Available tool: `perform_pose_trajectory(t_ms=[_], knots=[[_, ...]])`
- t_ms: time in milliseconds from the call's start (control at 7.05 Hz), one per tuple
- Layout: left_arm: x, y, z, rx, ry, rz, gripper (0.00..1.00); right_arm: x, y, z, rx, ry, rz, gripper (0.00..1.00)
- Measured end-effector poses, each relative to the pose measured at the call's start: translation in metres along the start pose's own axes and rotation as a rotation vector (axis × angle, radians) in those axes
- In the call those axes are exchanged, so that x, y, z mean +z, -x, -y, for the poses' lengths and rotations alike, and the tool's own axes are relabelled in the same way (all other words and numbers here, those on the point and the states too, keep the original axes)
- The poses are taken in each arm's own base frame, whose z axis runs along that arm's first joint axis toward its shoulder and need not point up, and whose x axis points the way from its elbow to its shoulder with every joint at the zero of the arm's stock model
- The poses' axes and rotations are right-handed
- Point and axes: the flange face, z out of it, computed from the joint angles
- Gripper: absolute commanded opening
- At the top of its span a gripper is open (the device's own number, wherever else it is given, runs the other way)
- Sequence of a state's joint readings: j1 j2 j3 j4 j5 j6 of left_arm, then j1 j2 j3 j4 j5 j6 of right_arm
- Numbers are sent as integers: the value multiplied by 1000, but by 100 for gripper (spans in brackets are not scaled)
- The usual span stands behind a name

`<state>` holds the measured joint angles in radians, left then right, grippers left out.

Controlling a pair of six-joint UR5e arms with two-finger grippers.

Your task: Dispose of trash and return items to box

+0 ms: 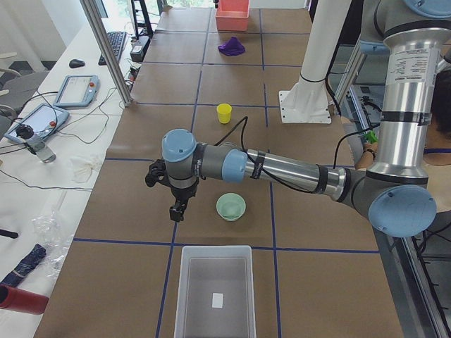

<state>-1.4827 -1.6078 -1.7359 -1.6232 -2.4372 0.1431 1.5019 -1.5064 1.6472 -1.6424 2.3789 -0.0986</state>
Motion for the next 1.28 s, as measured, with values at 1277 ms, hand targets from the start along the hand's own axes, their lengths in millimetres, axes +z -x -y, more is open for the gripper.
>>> perform_pose_trajectory(t_ms=[1277], knots=[[143,-455,82,-262,-45,-141,100,15,5,0,-10,22,27,100]])
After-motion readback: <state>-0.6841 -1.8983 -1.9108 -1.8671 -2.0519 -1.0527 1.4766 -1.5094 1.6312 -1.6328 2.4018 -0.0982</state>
